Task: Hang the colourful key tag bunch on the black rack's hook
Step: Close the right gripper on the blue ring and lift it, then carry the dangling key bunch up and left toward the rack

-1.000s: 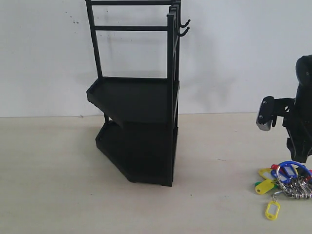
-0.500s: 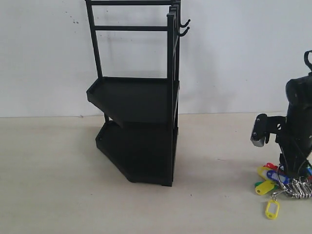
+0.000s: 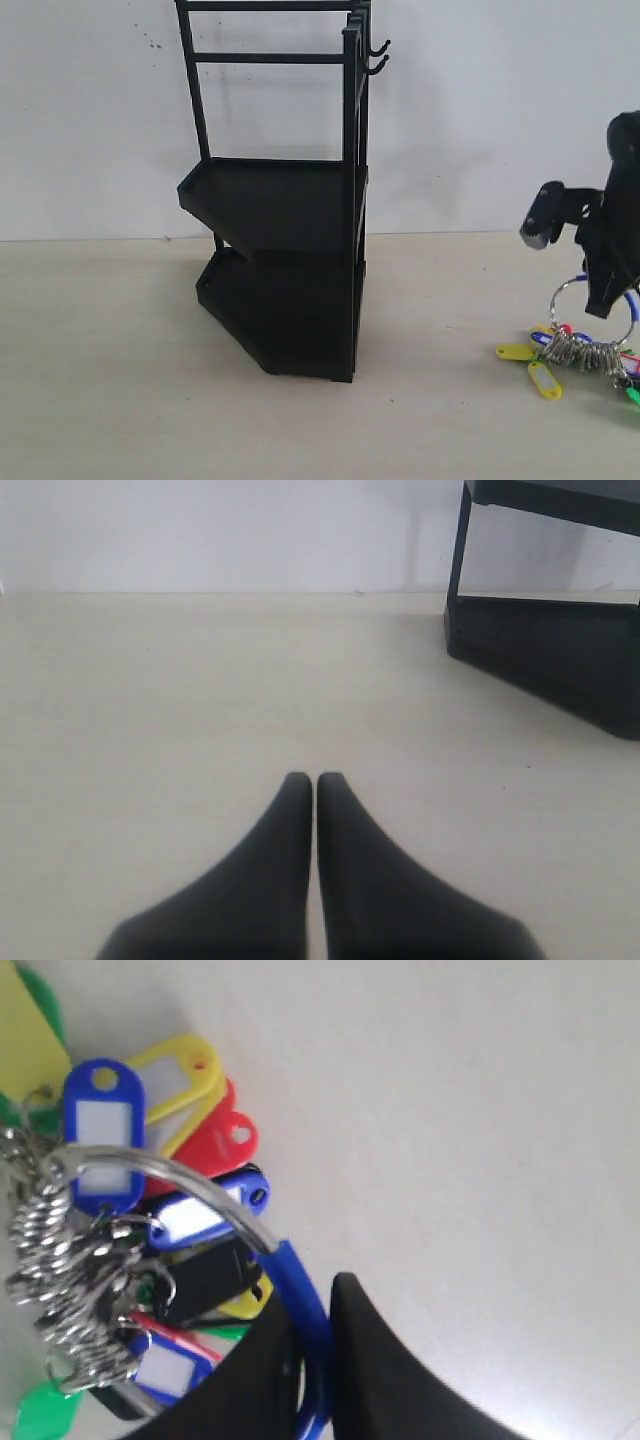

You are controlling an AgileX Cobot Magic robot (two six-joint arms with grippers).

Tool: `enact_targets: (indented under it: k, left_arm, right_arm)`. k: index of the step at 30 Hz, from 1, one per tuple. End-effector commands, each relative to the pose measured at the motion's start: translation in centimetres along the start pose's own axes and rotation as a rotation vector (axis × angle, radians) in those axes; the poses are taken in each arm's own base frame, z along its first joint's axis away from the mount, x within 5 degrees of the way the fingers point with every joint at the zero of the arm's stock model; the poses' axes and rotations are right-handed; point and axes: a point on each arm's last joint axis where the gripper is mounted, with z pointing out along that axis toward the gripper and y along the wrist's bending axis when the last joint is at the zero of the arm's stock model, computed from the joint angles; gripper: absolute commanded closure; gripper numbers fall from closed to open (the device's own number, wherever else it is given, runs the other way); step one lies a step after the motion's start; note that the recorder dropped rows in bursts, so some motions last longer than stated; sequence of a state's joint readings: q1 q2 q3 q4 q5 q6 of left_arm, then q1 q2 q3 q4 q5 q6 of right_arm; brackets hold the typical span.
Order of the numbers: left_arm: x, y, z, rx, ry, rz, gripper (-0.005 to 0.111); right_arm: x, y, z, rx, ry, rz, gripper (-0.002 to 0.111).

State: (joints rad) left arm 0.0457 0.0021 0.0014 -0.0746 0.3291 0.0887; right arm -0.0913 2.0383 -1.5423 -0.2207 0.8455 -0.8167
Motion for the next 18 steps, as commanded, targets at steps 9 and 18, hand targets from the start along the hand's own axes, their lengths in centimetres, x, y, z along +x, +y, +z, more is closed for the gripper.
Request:
enact_targets:
  k: [9, 18]
  left_arm:
    - [-0.2, 0.0, 0.0, -0.001, -0.019, -0.018, 0.102]
    - [-0.2, 0.0, 0.0, -0.001, -0.019, -0.018, 0.102]
  right_arm:
    - [-0.1, 1.3, -9.9, -0.213, -0.216, 0.635, 0.109]
    - [-2.0, 3.3, -13.8, -0.587, -0.402, 0.870, 0.109]
